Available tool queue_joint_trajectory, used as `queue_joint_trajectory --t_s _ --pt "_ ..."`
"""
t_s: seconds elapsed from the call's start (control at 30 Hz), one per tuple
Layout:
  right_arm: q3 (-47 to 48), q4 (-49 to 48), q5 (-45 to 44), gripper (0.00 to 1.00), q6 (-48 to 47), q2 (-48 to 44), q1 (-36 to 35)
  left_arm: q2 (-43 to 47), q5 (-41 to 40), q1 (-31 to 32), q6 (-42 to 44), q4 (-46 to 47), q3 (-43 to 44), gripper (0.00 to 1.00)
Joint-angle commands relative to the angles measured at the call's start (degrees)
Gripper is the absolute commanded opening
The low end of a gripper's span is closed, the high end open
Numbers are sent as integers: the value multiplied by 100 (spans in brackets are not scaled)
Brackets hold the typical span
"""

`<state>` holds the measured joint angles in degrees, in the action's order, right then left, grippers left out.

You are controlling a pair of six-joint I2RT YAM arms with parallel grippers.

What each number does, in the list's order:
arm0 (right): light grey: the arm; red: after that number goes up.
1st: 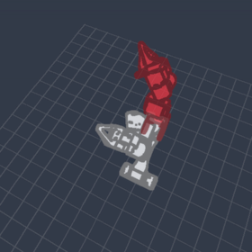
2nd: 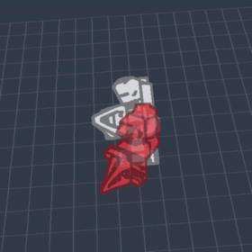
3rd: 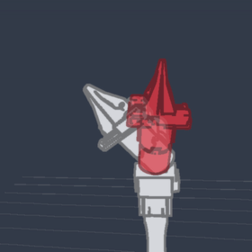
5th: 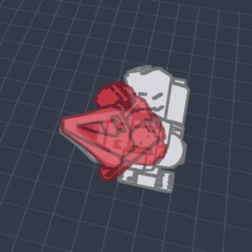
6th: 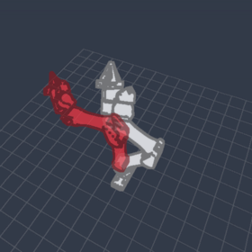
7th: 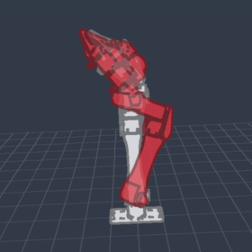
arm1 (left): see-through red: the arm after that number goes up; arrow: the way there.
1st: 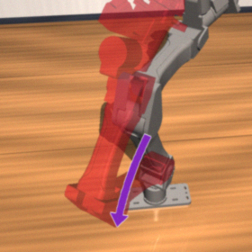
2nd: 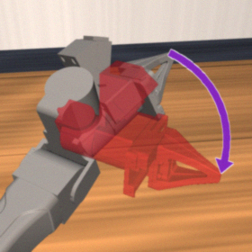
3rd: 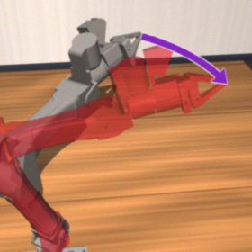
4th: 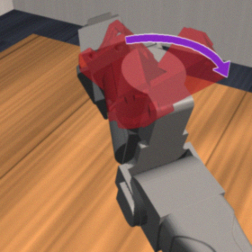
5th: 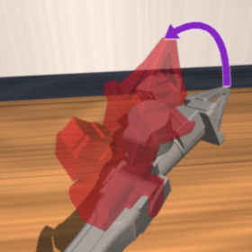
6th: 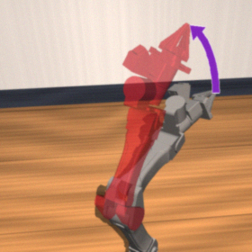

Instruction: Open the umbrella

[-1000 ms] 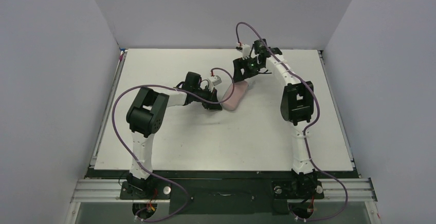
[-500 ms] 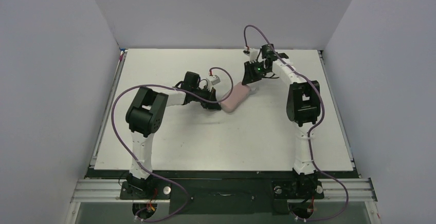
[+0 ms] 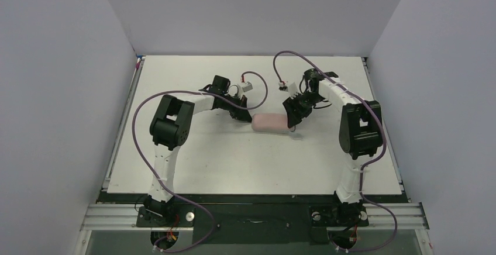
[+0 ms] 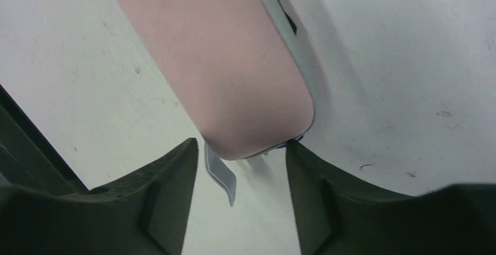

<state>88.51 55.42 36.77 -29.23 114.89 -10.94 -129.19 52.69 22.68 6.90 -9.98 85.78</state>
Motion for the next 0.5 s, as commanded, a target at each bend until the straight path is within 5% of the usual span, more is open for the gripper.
queue_joint_trajectory --t_s 0.0,0.17,0.47 --pt "-137 389 41 57 -1715 -614 -11 -186 511 101 873 -998 217 0" --pt "-531 -188 118 82 -2645 -1240 -101 -276 538 105 1141 -1333 304 0" --pt "-666 -823 79 88 -4130 -1337 -756 -333 483 105 1221 -1452 360 0"
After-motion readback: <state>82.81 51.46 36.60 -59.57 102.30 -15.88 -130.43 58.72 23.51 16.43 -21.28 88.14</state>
